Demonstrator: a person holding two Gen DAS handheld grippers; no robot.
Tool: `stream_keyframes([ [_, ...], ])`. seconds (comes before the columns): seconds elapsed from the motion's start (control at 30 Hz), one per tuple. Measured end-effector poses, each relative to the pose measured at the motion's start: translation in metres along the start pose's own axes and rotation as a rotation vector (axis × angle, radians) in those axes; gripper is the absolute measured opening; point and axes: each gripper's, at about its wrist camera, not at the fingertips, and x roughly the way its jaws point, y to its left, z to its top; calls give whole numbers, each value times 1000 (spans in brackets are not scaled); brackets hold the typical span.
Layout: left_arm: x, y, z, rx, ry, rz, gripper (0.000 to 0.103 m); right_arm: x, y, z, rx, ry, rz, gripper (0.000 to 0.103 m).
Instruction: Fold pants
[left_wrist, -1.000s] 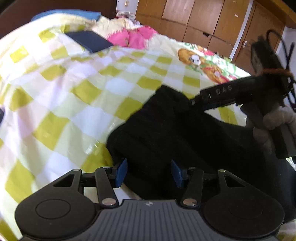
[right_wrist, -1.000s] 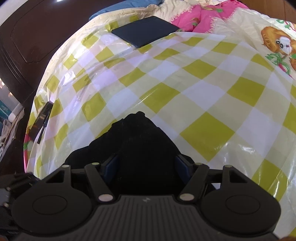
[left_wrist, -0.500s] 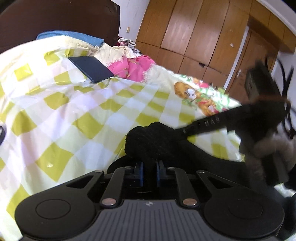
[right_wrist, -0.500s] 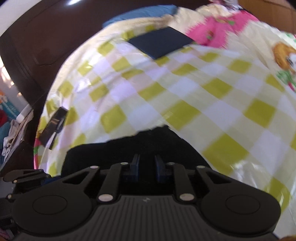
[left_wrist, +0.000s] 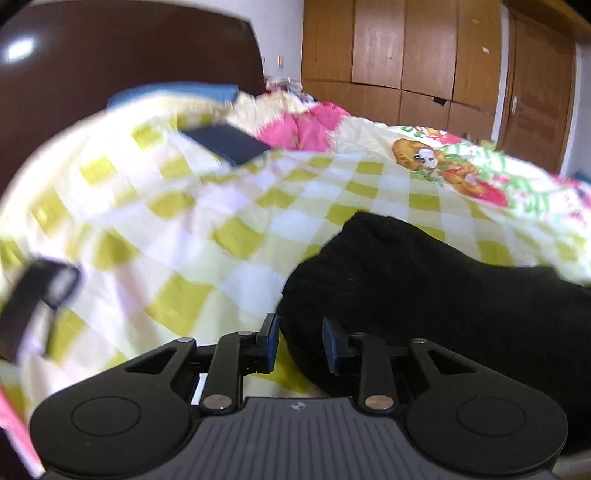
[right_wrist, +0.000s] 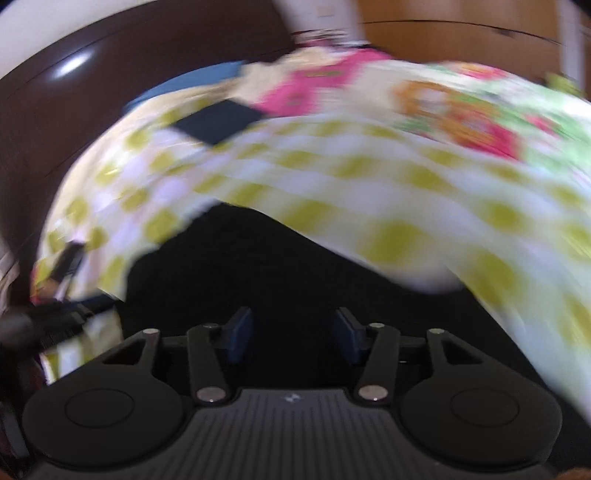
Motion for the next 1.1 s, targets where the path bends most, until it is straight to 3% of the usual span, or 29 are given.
stream_keyframes([
  [0.17, -28, -48, 7, 141, -41, -75, 42, -76, -99, -68, 346, -25, -180, 53],
  [0.3, -42, -115, 2, 261, -34, -195, 42, -156, -158, -126, 620, -194, -206, 51],
  [0.37, -48, -150, -3, 302, -18, -258, 42, -187, -179, -153, 710, -277, -250, 57],
  [0.6, -79, -254, -11, 487, -13, -401, 42, -235, -257, -229, 1044, -503, -311, 58],
  [0.7, -88, -284, -12, 554, -16, -429, 43, -233, -286, -252, 1174, -602, -233, 56],
  [0.9, -101, -321, -22, 637, -5, -469, 42, -218, -319, -249, 1133, -711, -148, 57],
  [1.03, -101, -339, -28, 676, 3, -492, 43, -207, -340, -243, 1122, -690, -81, 59],
  [1.1, -99, -346, -30, 695, 4, -491, 43, -211, -333, -238, 1110, -692, -36, 50],
])
